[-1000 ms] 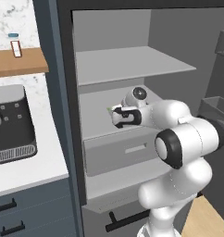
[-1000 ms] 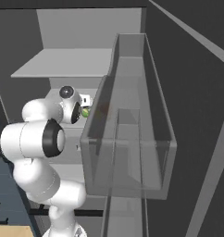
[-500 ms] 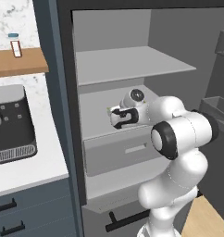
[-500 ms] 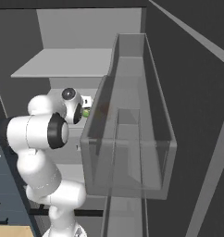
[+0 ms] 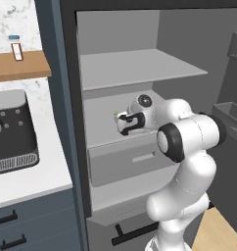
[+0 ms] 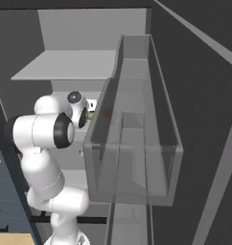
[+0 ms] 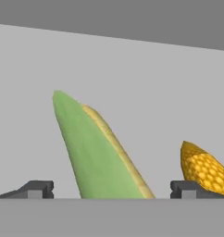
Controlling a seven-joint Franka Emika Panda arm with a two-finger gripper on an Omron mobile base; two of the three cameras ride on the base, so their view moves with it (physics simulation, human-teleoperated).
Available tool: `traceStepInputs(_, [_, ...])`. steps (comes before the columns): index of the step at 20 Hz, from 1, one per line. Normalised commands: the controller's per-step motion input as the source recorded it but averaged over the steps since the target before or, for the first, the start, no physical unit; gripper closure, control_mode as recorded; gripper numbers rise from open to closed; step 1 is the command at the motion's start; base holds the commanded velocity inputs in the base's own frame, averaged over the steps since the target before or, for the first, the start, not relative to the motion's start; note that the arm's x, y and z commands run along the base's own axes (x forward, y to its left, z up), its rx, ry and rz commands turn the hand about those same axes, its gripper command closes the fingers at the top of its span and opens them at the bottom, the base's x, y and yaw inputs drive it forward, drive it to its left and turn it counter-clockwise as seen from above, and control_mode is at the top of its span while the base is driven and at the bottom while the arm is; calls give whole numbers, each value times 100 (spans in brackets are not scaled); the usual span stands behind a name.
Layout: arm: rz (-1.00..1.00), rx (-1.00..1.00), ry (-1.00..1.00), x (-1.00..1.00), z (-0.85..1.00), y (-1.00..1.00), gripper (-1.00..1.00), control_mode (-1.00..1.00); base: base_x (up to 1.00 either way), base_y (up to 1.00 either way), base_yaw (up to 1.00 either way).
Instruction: Place one corn and one chicken drumstick in each tupperware on the nearby counter, to pack two identical lunches.
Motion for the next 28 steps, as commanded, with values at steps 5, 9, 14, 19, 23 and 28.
traceStepInputs(5, [0,-1,1,25,-25,0,-100,-100,0,0,0])
traceStepInputs(9, [0,-3,8,21,-33,5,100,-100,0,0,0])
traceStepInputs(14, [0,-7,15,4,-56,19,100,-100,0,0,0])
traceStepInputs(19, [0,-9,7,-56,-57,35,100,-100,0,0,0])
traceStepInputs(23, [0,-4,0,-99,-51,27,100,-100,0,0,0])
traceStepInputs(28, [0,0,-1,-100,-11,7,100,-100,0,0,0])
